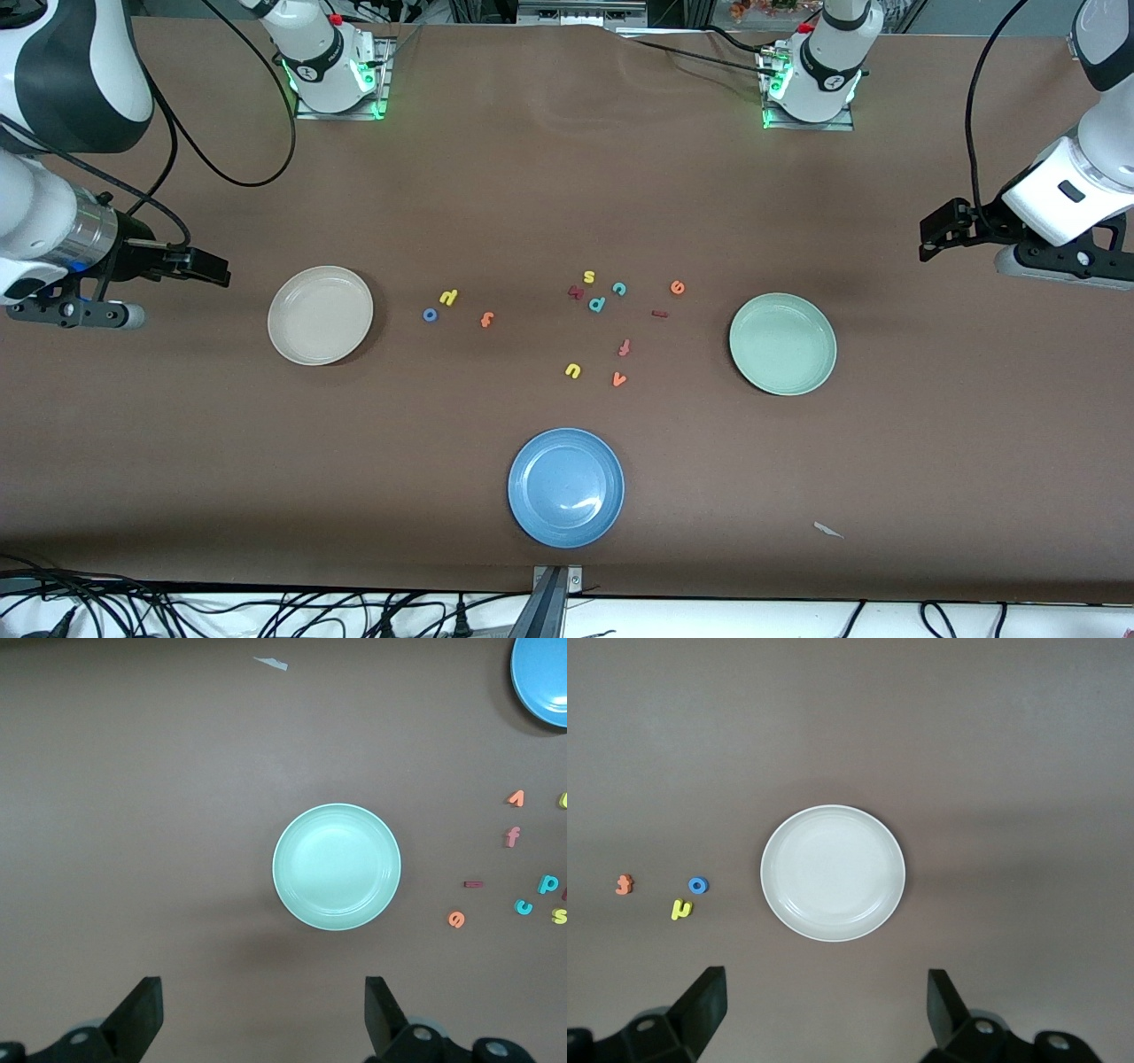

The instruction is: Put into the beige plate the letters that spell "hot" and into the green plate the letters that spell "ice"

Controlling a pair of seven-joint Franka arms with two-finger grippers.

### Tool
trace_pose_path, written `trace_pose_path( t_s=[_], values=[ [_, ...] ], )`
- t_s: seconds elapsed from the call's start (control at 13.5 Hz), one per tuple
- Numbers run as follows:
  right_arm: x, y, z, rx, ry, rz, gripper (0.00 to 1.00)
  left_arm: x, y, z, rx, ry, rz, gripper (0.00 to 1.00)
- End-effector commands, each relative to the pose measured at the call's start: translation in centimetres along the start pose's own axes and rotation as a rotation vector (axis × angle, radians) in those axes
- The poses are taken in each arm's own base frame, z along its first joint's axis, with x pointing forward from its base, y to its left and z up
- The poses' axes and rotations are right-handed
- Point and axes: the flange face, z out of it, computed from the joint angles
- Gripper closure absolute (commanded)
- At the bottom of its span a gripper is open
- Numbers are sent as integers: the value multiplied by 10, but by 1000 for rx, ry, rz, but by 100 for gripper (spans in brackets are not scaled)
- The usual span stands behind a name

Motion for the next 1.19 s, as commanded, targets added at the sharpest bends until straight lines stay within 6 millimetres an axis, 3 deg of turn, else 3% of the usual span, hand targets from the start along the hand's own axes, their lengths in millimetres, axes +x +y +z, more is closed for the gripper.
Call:
trace_pose_path(
  t_s=[0.0,1.11],
  values=[
    [-7,-1,-6,-3,0,-1,0,2,-2,-4,-3,6,17,0],
    [-7,-1,-5,-3,0,0,0,1,7,5,-18,-30,28,0]
  ],
)
